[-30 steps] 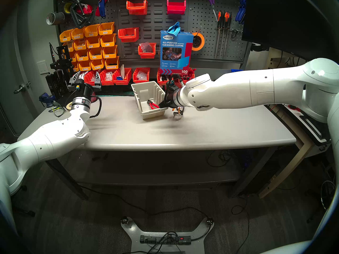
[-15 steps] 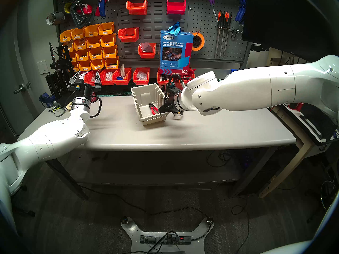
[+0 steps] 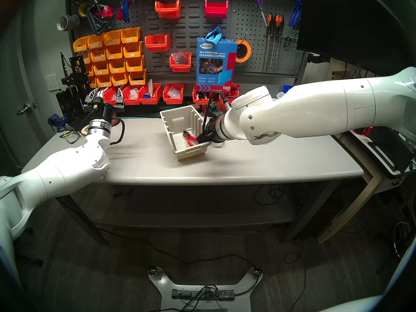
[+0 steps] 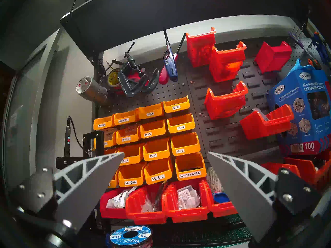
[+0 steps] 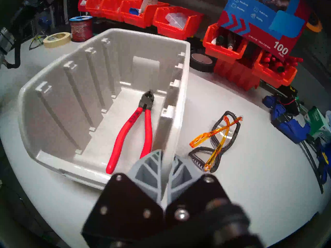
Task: Take out tools from the storage box
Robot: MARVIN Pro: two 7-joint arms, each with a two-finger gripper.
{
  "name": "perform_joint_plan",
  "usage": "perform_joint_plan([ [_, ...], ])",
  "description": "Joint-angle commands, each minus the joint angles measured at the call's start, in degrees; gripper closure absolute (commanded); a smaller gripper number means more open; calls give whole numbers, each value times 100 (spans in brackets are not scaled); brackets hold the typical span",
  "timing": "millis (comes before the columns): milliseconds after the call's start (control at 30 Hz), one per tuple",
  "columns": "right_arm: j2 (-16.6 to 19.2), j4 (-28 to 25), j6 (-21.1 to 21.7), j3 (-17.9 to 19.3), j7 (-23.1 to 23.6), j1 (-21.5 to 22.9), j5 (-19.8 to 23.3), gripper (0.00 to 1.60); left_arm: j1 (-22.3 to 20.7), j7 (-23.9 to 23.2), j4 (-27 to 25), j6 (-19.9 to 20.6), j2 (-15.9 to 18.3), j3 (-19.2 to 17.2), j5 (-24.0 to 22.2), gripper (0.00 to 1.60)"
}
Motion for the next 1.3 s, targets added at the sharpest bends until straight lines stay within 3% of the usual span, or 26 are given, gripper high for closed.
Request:
perform_joint_plan([
  [0, -133, 239, -220, -6, 98, -286, -21, 82, -84, 14, 13, -5, -4, -62, -14, 0],
  [33, -144, 282, -260, 12, 110, -328, 16, 67, -84, 14, 13, -5, -4, -62, -14, 0],
  [67, -160, 319, -290, 22, 116, -354, 31, 36, -84, 14, 13, -5, -4, -62, -14, 0],
  [200, -212, 500, -416, 141, 205, -431, 138, 0, -84, 14, 13, -5, -4, -62, -14, 0],
  [400, -160, 645, -462, 194, 293, -381, 213, 0, -84, 14, 12, -5, -4, -62, -14, 0],
  [667, 231, 736, -551, 131, 405, -268, 254, 0, -83, 14, 10, -5, -2, -61, -12, 0],
  [967, 708, 651, -635, 307, 582, 343, 2, 0, -80, 13, 5, -7, 3, -58, -9, 0],
  [1267, 844, 570, -596, 431, 835, 582, -164, 0, -82, 14, 8, -6, 0, -60, -11, 0],
])
